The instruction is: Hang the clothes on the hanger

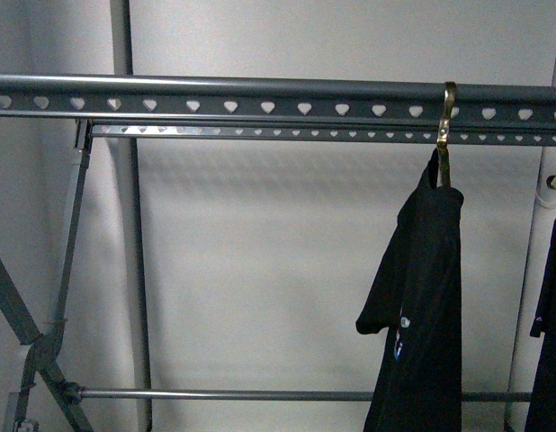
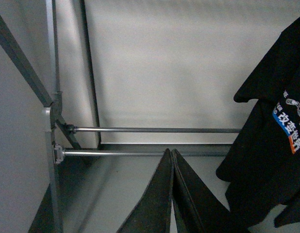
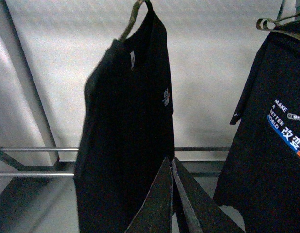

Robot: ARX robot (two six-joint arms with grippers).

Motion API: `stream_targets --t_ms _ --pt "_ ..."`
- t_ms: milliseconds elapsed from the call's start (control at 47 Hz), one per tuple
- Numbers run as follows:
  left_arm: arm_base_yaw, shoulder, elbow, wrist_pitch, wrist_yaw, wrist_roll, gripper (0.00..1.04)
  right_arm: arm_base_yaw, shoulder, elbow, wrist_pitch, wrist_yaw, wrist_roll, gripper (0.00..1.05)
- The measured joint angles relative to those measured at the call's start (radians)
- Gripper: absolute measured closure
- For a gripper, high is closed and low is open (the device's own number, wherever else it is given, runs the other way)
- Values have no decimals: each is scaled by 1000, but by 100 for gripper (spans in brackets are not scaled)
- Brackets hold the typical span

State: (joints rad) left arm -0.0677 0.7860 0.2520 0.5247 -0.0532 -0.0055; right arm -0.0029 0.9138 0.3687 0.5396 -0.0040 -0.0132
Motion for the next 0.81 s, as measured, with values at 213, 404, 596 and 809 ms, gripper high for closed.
stream_targets --t_ms 213,404,596,809 --pt "65 -95 -85 -2 50 2 101 0 -97 -119 22 3 1 102" --pt "65 -211 -156 -48 53 3 101 0 -217 -222 7 3 1 102" --pt "65 -322 -196 -116 53 3 101 0 -335 -285 -51 3 1 102" --pt "66 -409 -234 -154 55 3 101 0 -451 -320 -128 3 1 102"
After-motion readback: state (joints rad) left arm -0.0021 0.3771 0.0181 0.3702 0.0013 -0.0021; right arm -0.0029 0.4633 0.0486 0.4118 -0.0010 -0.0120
